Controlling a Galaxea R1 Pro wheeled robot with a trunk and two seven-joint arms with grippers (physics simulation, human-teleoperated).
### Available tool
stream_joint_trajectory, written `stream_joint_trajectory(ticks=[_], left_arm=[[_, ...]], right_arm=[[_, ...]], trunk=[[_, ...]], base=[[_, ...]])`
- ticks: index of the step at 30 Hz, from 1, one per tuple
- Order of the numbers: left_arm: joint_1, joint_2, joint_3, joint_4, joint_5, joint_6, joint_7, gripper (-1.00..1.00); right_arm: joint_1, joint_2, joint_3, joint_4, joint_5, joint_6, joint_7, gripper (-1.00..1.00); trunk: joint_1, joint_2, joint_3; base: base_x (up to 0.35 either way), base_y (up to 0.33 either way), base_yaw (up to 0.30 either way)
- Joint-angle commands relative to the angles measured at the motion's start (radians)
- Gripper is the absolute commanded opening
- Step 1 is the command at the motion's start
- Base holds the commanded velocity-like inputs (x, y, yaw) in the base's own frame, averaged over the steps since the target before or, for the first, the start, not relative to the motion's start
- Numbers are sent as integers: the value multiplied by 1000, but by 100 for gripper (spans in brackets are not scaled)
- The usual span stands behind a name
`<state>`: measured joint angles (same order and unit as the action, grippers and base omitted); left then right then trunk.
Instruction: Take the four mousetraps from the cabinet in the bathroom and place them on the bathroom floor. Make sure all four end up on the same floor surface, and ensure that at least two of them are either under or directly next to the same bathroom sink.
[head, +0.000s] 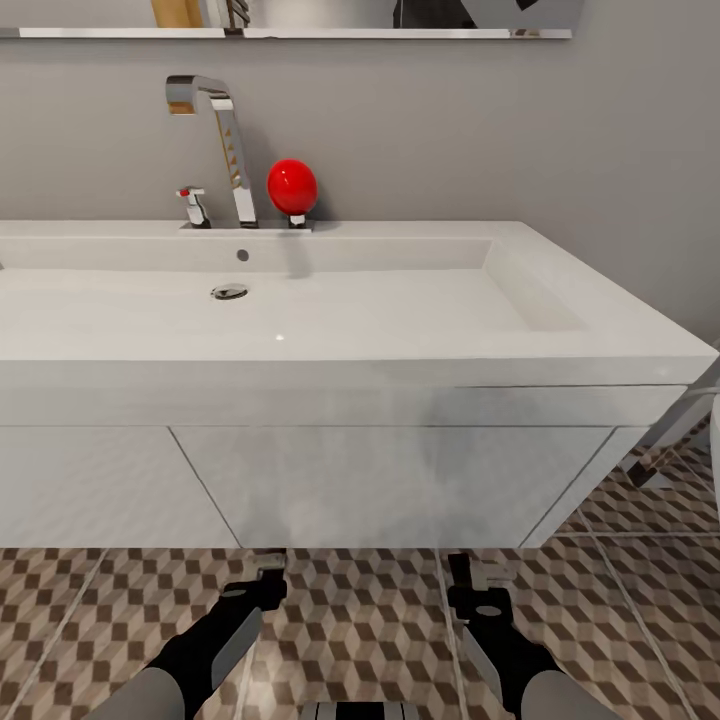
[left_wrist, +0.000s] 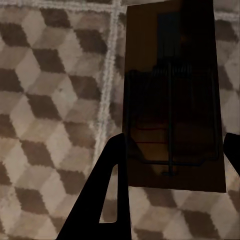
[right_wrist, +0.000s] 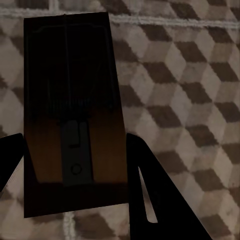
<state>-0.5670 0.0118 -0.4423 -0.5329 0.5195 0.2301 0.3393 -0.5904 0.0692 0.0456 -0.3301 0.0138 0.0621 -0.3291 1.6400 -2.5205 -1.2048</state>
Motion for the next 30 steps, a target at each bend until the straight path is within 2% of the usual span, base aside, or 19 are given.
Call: stream_joint_trajectory(ticks=[1,23,25,30], left_arm=[[-1,2,-8,-2,7,2,9,-100],[-1,11,-8,14,18,2,3,-100],[-1,12,-9,21,19,5,0,-100],[-1,23,-10,37,20,8,-9,-100]], right_arm=[[0,0,5,-1,-2,5,-7,-100],[0,-2,7,3,-4,-13,-6,-100],[0,-2,7,8,-5,-16,2,-100],[-2,-3,5,14,-6,-19,79,-100]], trunk=[[0,0,-1],[0,0,-1],[0,0,-1],[0,0,-1]], base=[[131,0,0],[18,0,0],[0,0,0],[0,0,0]])
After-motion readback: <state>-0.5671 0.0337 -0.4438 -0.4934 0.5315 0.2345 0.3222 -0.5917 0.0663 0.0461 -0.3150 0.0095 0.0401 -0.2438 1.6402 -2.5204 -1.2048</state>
